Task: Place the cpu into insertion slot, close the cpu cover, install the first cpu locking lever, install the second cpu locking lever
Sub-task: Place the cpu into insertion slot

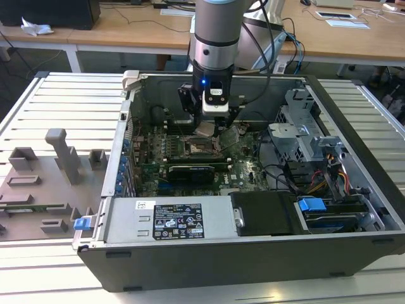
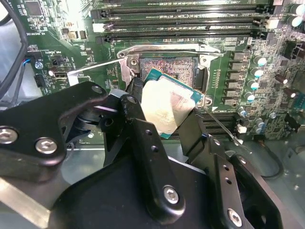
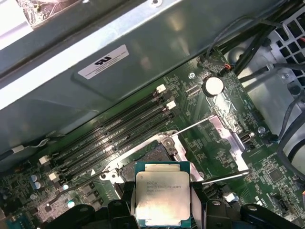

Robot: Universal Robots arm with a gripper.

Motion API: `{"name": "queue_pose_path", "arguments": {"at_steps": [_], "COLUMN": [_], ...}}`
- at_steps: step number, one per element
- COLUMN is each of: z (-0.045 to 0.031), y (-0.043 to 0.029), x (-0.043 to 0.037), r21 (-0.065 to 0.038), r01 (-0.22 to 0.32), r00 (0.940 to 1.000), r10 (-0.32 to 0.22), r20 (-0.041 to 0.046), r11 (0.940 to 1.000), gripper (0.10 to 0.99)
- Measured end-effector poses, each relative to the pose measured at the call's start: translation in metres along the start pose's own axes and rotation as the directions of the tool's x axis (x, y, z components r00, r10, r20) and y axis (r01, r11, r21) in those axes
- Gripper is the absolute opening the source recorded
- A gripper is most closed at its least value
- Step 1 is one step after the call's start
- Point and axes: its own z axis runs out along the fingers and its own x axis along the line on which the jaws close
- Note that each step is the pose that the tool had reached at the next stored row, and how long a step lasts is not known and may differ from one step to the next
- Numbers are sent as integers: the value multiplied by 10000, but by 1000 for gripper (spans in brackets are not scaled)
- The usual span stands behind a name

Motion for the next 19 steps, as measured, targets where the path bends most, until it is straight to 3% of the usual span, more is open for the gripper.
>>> {"name": "queue_pose_path", "arguments": {"at_steps": [19], "z": [1], "y": [0], "x": [0], "r21": [-20], "r01": [-1072], "r00": [9942], "r10": [1072], "r20": [52], "r11": [9942], "gripper": [541]}}
